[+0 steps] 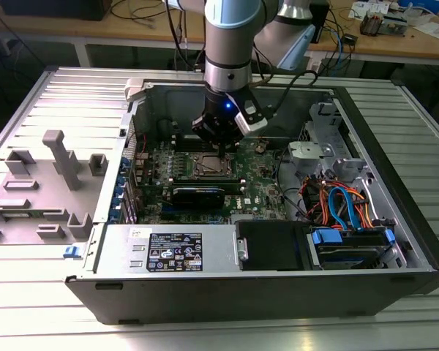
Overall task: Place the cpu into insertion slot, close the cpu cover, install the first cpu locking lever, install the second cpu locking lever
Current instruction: 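Install the second cpu locking lever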
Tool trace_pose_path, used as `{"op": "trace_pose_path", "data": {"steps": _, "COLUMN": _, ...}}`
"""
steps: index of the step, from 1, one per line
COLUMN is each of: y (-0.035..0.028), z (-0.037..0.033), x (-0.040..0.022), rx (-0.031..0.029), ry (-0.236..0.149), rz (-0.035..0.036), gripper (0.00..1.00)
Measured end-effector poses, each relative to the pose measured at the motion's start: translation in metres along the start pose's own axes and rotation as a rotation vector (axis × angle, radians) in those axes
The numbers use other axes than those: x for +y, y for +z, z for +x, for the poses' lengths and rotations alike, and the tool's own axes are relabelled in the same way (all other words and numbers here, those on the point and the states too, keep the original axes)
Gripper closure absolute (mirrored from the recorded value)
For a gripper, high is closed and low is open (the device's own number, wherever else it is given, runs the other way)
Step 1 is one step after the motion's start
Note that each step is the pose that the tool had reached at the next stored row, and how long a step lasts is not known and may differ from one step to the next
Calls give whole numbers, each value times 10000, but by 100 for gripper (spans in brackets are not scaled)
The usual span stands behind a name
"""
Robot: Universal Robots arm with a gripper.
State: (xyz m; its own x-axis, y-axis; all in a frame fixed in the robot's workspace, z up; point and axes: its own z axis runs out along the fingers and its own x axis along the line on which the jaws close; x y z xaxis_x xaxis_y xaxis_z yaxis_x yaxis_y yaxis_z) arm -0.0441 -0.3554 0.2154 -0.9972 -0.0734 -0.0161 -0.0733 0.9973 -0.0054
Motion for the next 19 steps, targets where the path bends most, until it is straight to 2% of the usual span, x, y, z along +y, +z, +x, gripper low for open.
{"op": "trace_pose_path", "data": {"steps": 2, "y": -24, "z": 0, "x": -1, "rx": 1, "ry": -2, "rz": 2, "gripper": 89}}
{"op": "trace_pose_path", "data": {"steps": 6, "y": -141, "z": -2, "x": -2, "rx": 0, "ry": -2, "rz": 3, "gripper": 89}}
{"op": "trace_pose_path", "data": {"steps": 8, "y": -169, "z": -3, "x": -9, "rx": 2, "ry": -3, "rz": 10, "gripper": 89}}
{"op": "trace_pose_path", "data": {"steps": 17, "y": -168, "z": 12, "x": -169, "rx": 1, "ry": -2, "rz": 12, "gripper": 89}}
{"op": "trace_pose_path", "data": {"steps": 19, "y": -177, "z": 16, "x": -186, "rx": 3, "ry": 4, "rz": 15, "gripper": 89}}
